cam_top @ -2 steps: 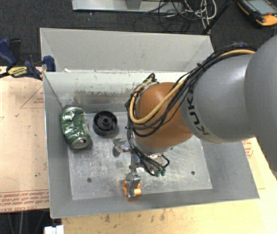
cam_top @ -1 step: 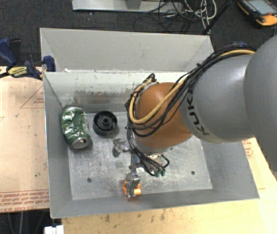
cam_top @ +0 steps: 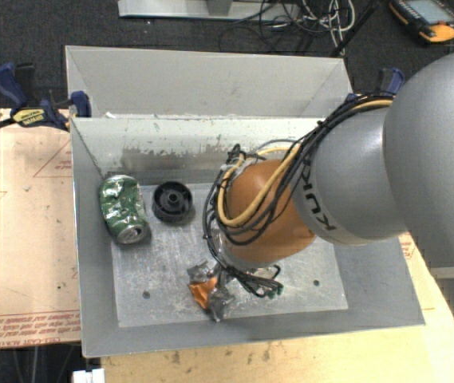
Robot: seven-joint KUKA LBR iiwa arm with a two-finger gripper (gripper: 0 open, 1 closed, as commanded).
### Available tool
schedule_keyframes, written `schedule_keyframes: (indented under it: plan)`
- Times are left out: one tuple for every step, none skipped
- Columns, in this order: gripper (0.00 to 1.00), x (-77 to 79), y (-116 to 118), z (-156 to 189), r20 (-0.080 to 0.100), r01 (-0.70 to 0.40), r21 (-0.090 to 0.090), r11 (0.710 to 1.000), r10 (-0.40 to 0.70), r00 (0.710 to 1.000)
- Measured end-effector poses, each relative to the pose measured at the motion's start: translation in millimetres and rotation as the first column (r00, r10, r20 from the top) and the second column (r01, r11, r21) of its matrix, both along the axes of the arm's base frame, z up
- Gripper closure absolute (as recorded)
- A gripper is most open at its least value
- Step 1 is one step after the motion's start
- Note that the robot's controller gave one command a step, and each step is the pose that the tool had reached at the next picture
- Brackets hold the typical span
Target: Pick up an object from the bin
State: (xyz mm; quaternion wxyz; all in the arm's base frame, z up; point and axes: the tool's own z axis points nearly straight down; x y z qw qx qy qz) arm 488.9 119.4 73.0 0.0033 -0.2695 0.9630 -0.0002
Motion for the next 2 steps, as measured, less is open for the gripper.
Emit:
schedule_keyframes:
  plan:
    - [1.00,0.0,0.0,0.0,0.000,0.000,0.000,1.000,0.000,1.000]
    - [1.00,2.0,2.7,35.6,-0.011,0.012,-0.001,1.000,-0.012,1.000]
